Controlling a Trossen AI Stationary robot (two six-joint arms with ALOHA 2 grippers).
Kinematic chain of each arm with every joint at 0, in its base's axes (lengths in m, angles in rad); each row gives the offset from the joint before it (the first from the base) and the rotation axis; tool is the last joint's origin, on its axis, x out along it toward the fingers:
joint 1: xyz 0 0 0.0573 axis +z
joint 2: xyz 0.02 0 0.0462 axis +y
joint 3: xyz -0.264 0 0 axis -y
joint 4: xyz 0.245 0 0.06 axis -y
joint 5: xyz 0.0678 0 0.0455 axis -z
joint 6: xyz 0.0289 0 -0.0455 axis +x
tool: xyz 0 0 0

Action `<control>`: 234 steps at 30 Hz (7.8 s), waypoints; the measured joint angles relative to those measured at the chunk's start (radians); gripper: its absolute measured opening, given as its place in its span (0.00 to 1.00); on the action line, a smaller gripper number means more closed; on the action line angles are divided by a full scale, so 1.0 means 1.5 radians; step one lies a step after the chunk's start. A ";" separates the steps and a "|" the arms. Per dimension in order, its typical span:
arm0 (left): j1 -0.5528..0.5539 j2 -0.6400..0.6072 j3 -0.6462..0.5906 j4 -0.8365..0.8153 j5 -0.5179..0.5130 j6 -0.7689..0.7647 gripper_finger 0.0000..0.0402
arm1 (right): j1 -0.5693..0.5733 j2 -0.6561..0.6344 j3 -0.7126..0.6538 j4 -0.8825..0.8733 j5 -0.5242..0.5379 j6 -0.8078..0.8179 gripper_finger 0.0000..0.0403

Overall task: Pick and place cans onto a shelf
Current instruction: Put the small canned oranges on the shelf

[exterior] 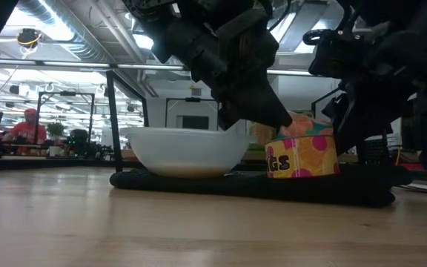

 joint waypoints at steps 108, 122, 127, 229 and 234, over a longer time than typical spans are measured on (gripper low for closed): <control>0.126 -0.106 0.149 -0.637 -0.151 0.434 0.21 | -0.035 -0.341 0.001 -0.065 0.030 -0.156 0.40; 0.126 -0.087 0.150 -0.590 -0.156 0.424 0.21 | -0.035 -0.341 0.001 -0.044 0.039 -0.172 0.40; 0.126 -0.087 0.150 -0.579 -0.158 0.396 0.17 | -0.035 -0.341 0.001 -0.045 0.039 -0.173 0.40; -0.010 -0.415 -0.252 -0.179 -0.151 0.170 0.17 | -0.305 -0.003 0.185 -0.081 -0.166 -0.490 0.40; -0.010 -0.415 -0.252 -0.160 -0.148 0.170 0.17 | -0.312 0.007 0.185 -0.079 -0.166 -0.507 0.40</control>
